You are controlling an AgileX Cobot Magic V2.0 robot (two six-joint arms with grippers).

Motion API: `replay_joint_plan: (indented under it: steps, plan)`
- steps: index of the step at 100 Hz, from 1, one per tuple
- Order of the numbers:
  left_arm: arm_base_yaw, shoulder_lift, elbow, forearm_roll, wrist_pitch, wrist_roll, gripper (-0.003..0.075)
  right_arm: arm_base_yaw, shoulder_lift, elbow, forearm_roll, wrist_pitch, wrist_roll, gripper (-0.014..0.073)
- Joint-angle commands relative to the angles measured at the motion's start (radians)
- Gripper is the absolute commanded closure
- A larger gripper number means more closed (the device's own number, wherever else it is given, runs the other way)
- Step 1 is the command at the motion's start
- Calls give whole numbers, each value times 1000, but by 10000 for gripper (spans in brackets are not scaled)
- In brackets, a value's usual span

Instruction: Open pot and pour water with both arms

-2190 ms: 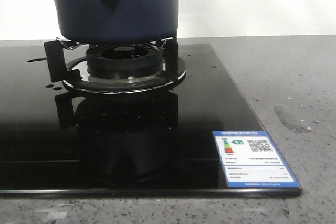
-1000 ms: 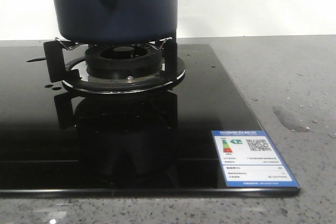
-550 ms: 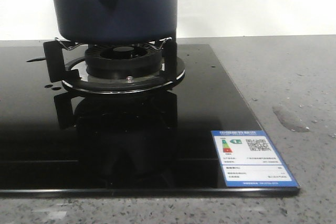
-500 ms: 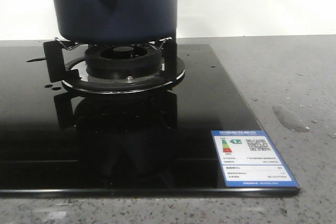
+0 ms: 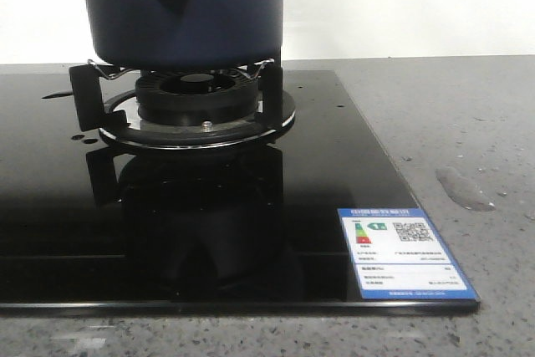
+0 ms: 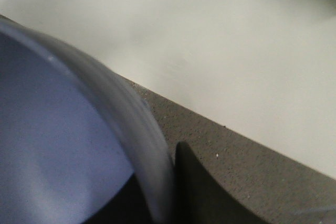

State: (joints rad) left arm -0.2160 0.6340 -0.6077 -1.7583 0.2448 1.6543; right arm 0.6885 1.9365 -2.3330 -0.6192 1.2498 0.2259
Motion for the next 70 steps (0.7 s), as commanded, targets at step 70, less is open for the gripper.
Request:
replay_joint_plan:
  steps: [70]
  plan:
    - [-110,430,-353,-3,264,71,458,-705,-577,844,795,-46,-197,636]
